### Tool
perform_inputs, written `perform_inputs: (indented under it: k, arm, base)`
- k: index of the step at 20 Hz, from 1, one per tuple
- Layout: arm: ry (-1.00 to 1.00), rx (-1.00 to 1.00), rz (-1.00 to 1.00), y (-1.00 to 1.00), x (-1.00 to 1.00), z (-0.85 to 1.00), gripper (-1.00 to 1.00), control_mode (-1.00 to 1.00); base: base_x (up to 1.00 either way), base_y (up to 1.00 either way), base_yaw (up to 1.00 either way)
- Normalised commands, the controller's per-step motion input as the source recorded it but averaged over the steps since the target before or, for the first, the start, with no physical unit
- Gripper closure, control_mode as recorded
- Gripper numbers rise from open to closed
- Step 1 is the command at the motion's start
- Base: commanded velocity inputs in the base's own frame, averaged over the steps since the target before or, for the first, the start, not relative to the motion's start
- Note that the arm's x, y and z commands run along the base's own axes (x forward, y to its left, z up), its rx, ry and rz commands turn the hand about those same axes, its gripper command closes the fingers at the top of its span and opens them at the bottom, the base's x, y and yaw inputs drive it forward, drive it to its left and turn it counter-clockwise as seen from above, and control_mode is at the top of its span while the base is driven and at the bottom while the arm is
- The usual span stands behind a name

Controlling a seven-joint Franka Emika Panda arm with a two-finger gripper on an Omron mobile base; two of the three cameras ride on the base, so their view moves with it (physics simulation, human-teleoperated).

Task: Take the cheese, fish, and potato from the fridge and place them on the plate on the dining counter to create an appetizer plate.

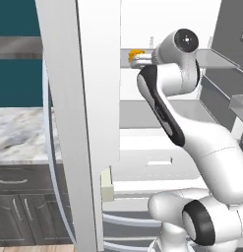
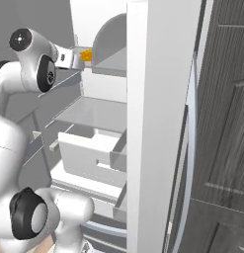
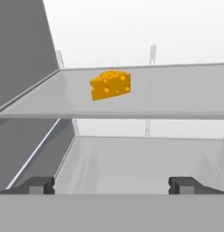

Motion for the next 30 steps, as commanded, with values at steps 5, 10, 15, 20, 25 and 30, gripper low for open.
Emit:
perform_inputs:
  k: [5, 10, 15, 20, 25, 30]
  arm:
    - [0.0, -0.01, -0.01, 0.03, 0.48, 0.0, -1.0, -1.0]
    - [0.0, 0.0, -0.04, 0.0, 0.39, 0.0, -1.0, -1.0]
    - [0.0, 0.0, -0.05, 0.0, 0.36, -0.01, -1.0, -1.0]
    - [0.0, 0.0, -0.04, 0.0, 0.48, -0.06, -1.0, -1.0]
    - [0.0, 0.0, -0.01, 0.0, 0.52, -0.04, -1.0, -1.0]
    - [0.0, 0.0, 0.0, 0.0, 0.49, 0.0, -1.0, -1.0]
  base:
    - [0.0, 0.0, 0.0]
    - [0.0, 0.0, 0.0]
    - [0.0, 0.0, 0.0]
    - [0.0, 0.0, 0.0]
    - [0.0, 0.0, 0.0]
    - [0.0, 0.0, 0.0]
